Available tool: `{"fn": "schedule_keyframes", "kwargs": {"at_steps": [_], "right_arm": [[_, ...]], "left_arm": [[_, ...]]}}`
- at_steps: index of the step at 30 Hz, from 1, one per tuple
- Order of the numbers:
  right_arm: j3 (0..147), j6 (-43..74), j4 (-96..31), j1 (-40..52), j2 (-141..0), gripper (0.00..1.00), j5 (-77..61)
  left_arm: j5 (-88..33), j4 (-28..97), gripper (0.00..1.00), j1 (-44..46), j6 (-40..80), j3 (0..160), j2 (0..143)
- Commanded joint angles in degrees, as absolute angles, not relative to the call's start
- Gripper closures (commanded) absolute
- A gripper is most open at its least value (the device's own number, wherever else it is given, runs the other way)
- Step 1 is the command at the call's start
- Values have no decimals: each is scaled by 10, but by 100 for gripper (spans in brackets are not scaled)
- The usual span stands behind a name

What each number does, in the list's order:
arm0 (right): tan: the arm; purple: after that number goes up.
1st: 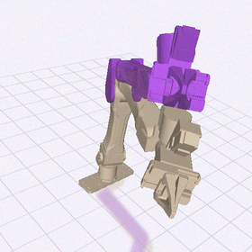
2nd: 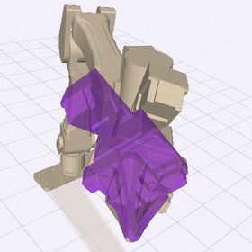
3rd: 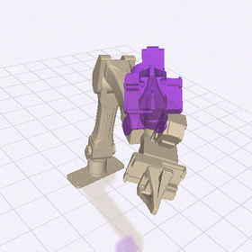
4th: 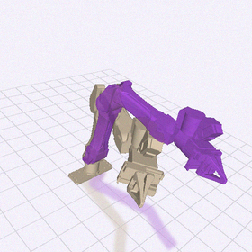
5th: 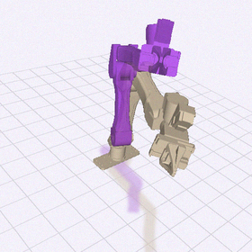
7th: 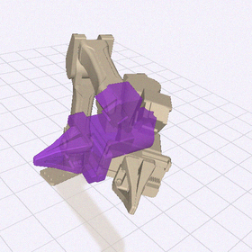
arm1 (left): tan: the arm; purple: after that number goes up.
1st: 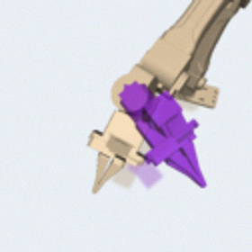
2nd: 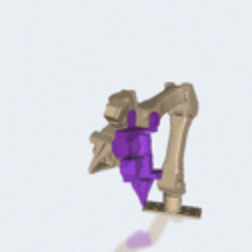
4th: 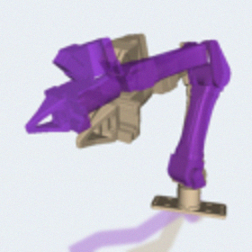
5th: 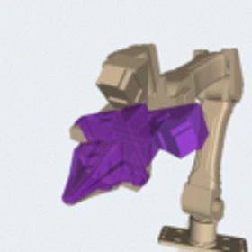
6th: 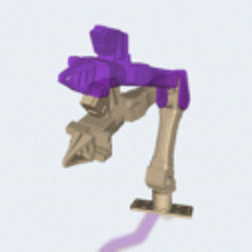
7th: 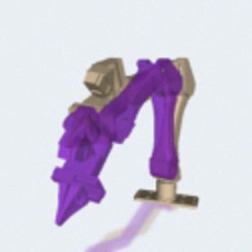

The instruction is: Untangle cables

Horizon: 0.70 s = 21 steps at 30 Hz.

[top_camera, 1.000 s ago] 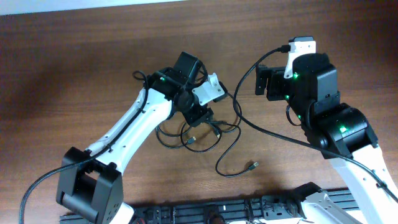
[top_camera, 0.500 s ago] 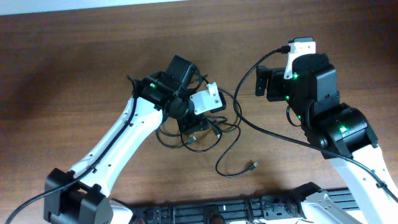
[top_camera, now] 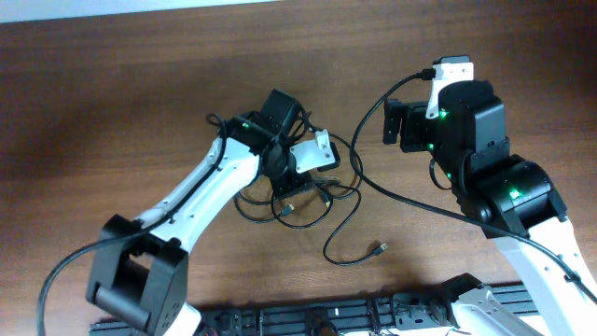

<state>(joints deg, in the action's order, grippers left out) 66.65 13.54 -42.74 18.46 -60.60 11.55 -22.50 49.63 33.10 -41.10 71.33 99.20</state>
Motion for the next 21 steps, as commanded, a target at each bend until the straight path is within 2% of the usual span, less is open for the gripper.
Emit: {"fn": "schedule_keyframes", "kwargs": {"at_steps": [1, 6, 11, 18, 21], "right_arm": [[675, 140, -428, 183, -606, 1, 123], [675, 140, -434, 183, -619, 1, 123], [675, 140, -439, 183, -629, 1, 111], [675, 140, -458, 183, -632, 1, 29], [675, 140, -461, 183, -632, 1, -28]], "left_arm": [[-227, 491, 97, 332, -402, 707, 1008], [-227, 426, 100, 332, -274, 711, 998], [-227, 393, 100, 331, -214, 727, 958], [-227, 380, 100, 282, -92, 766, 830], [-227, 378, 99, 276, -90, 768, 765]]}}
